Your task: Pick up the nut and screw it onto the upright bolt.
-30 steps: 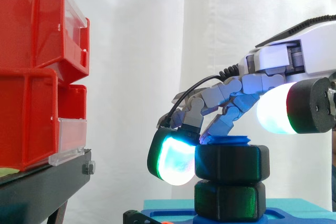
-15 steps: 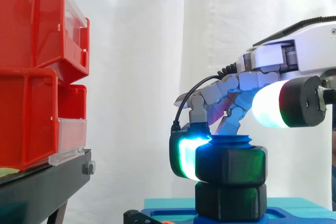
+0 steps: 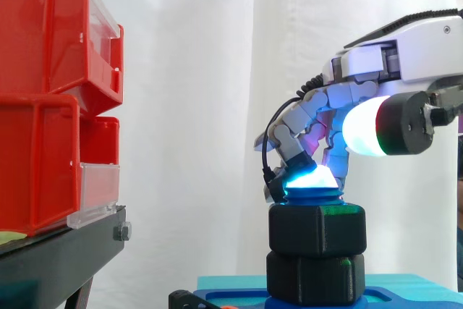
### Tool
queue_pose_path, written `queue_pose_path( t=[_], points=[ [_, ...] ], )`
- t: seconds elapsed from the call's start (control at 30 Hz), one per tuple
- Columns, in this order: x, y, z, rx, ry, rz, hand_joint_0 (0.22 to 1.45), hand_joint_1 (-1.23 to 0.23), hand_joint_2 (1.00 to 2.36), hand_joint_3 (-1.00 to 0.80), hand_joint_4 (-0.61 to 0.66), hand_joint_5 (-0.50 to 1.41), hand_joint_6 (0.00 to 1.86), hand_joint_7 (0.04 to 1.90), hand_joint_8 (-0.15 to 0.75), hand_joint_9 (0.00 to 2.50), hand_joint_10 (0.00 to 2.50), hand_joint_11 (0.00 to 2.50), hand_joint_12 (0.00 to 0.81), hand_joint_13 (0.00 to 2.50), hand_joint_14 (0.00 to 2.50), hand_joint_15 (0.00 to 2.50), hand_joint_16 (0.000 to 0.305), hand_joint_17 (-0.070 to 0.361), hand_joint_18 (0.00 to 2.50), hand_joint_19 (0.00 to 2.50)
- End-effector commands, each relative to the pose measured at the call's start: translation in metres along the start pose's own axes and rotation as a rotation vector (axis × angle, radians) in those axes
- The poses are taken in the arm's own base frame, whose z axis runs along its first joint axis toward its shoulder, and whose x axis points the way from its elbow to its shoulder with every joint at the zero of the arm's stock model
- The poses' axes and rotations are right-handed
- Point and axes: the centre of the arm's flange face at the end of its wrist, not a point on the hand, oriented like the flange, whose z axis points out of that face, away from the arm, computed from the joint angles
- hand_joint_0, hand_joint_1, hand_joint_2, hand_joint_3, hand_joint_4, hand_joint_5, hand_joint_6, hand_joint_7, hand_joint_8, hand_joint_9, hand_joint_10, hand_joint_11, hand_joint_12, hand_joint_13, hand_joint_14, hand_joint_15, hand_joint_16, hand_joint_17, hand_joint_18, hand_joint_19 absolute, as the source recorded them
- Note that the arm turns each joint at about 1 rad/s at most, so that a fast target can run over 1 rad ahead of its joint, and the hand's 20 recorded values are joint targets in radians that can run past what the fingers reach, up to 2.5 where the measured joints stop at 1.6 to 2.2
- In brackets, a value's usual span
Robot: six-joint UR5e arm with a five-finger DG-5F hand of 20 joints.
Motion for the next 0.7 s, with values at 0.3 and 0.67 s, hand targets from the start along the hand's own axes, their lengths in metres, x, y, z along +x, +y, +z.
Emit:
queue_pose_path(
  t=[0.3, 0.67],
  points=[
    [-0.03, -0.016, -0.005, 0.002, -0.019, -0.021, 0.51, -0.1, 1.0, -0.5, 0.23, -0.09, 0.5, 0.83, 0.232, 0.89, 0.0, 0.0, 0.267, 0.57, 0.0, 0.0, 0.032, 0.073, 0.21, 0.0],
    [-0.016, 0.011, 0.01, -0.007, -0.057, -0.01, 0.5, -0.06, 1.0, -0.5, 0.19, -0.14, 0.5, 0.64, 0.209, 0.59, 0.0, 0.0, 0.31, 0.34, 0.0, 0.0, 0.036, 0.081, 0.0, 0.0]
  ],
)
